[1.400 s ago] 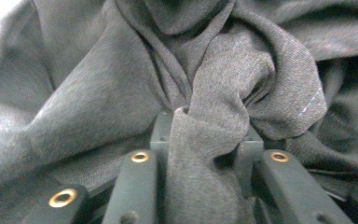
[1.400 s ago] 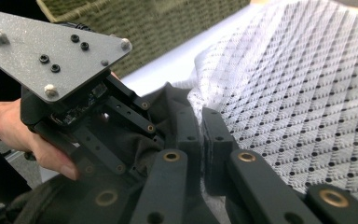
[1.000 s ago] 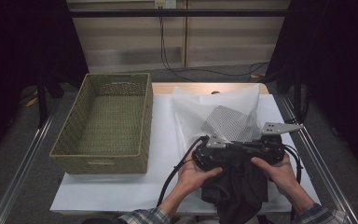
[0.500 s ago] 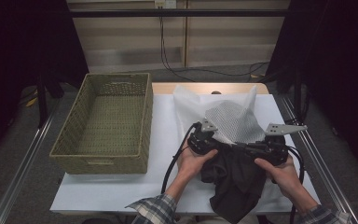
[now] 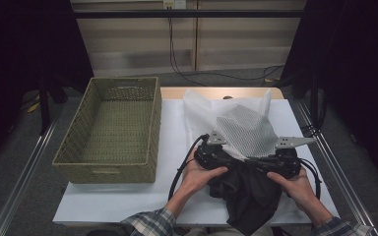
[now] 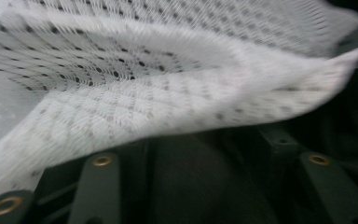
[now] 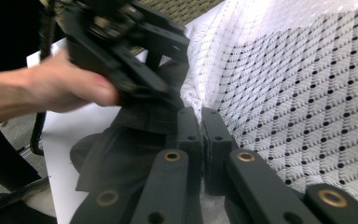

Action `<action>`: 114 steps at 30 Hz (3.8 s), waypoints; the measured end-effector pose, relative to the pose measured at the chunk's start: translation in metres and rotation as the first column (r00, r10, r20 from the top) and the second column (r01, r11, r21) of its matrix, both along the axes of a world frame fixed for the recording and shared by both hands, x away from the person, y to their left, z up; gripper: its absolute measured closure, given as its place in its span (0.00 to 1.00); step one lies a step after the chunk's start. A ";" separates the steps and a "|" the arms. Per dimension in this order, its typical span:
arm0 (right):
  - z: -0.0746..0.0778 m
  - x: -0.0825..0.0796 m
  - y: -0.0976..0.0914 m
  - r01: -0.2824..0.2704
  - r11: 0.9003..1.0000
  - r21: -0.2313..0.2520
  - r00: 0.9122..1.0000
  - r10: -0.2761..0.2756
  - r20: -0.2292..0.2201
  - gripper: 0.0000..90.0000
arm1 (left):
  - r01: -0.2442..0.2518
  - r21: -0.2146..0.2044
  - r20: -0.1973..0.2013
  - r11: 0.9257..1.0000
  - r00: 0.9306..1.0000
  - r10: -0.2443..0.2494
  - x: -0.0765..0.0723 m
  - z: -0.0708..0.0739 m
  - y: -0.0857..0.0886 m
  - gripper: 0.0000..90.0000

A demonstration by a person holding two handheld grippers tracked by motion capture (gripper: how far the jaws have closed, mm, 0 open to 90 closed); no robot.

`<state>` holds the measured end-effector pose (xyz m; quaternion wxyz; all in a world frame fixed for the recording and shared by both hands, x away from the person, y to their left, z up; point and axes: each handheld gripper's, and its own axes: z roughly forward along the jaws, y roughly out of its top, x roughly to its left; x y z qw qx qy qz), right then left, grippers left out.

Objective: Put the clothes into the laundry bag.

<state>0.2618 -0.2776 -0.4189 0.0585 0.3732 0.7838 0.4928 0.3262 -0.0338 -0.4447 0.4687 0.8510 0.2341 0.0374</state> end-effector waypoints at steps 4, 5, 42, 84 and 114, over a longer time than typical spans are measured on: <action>-0.003 0.001 0.001 -0.001 1.000 -0.010 1.000 0.001 0.001 0.98 | 0.039 -0.018 0.029 0.999 0.999 -0.038 -0.011 0.011 0.013 0.45; -0.003 0.001 0.001 0.000 1.000 -0.012 1.000 0.000 0.001 0.98 | 0.036 -0.003 0.041 0.999 0.999 -0.036 -0.013 0.012 0.017 0.44; -0.002 0.004 0.004 -0.003 1.000 -0.025 1.000 0.004 0.005 0.98 | 0.066 0.145 -0.044 0.987 0.997 -0.060 0.000 -0.023 0.052 0.89; 0.006 -0.014 -0.011 -0.026 0.999 0.026 1.000 0.026 0.004 0.98 | 0.034 0.065 0.004 0.997 0.999 -0.034 0.016 -0.013 -0.039 0.88; 0.000 -0.005 -0.015 0.011 1.000 -0.003 1.000 -0.011 0.005 0.98 | 0.181 -0.070 0.041 0.981 0.983 -0.179 -0.049 -0.007 -0.018 0.24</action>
